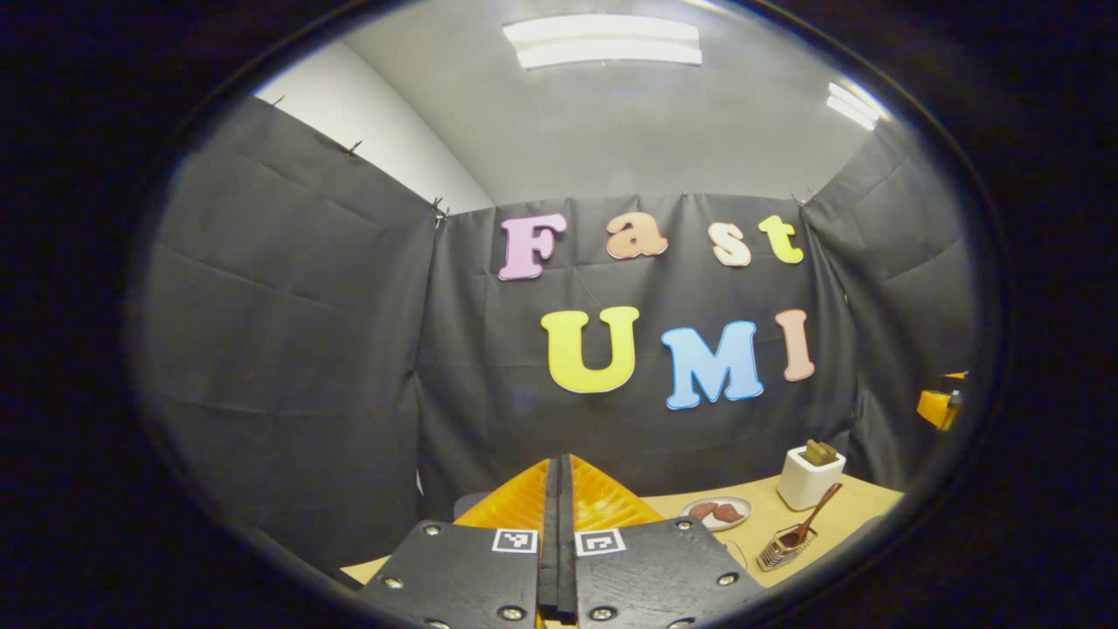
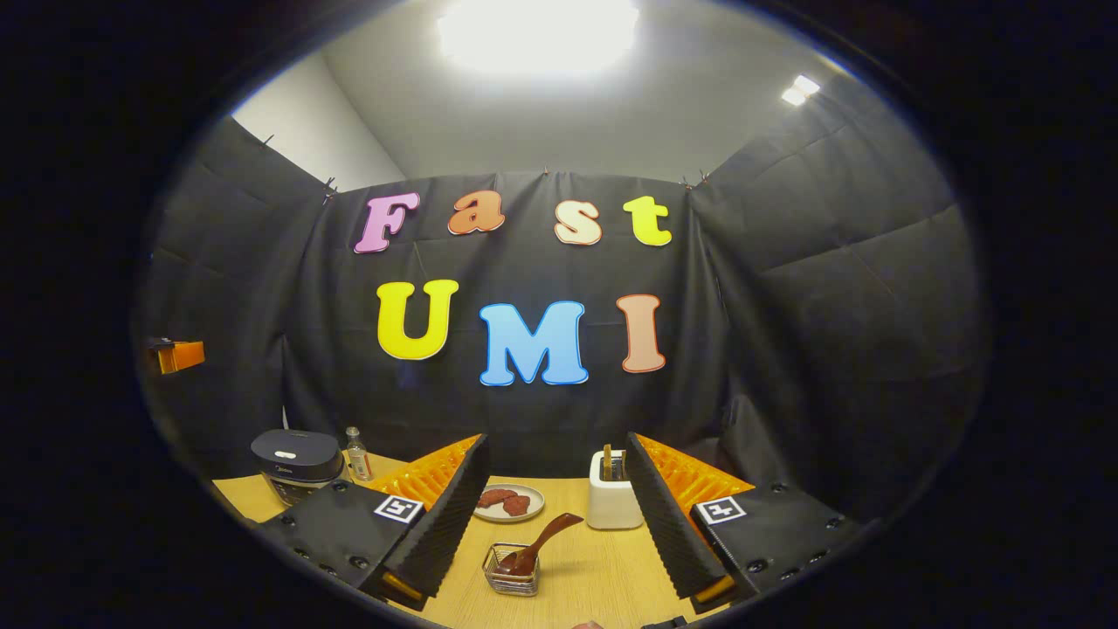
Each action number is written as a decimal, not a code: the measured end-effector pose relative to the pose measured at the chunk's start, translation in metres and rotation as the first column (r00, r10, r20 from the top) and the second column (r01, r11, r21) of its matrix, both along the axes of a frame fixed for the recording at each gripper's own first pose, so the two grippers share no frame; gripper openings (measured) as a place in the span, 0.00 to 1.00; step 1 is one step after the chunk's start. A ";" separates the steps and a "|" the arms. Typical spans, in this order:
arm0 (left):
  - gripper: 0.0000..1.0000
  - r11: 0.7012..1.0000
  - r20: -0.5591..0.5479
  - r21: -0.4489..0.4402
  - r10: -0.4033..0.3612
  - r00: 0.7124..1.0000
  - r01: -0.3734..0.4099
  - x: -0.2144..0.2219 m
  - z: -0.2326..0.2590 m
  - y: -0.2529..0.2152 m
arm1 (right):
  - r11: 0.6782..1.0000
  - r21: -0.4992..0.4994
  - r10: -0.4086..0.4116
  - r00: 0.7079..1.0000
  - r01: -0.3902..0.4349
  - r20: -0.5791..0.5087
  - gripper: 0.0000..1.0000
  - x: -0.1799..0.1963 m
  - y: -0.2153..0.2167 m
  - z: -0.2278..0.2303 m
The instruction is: Close the left gripper, press the button to open the rice cooker; take a wooden spoon from the chopstick holder with the right hand, scoop a spoonful of rice and pour it into the rice cooker, then put the wooden spoon back into the chopstick holder.
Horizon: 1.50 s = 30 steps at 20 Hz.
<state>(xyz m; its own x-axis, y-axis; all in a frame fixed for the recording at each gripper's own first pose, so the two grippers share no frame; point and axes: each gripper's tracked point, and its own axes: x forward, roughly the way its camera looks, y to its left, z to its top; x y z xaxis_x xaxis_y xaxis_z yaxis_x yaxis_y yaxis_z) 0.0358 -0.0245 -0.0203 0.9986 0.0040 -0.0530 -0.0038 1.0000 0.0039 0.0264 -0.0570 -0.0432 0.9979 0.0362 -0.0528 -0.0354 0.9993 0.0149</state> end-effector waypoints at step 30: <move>0.01 0.995 -0.465 -0.091 -0.083 0.881 0.046 0.167 -0.297 0.053 | 0.974 -0.109 -0.204 0.977 0.197 -0.054 0.98 0.051 0.023 -0.019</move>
<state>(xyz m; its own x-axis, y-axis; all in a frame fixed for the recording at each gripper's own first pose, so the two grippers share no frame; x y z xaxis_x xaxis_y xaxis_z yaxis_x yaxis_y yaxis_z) 0.2029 0.0287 -0.3171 0.8555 -0.0822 -0.5113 0.0444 0.9953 -0.0858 0.0778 -0.0336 -0.0625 0.9786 -0.1736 -0.1102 0.1638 0.9822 -0.0919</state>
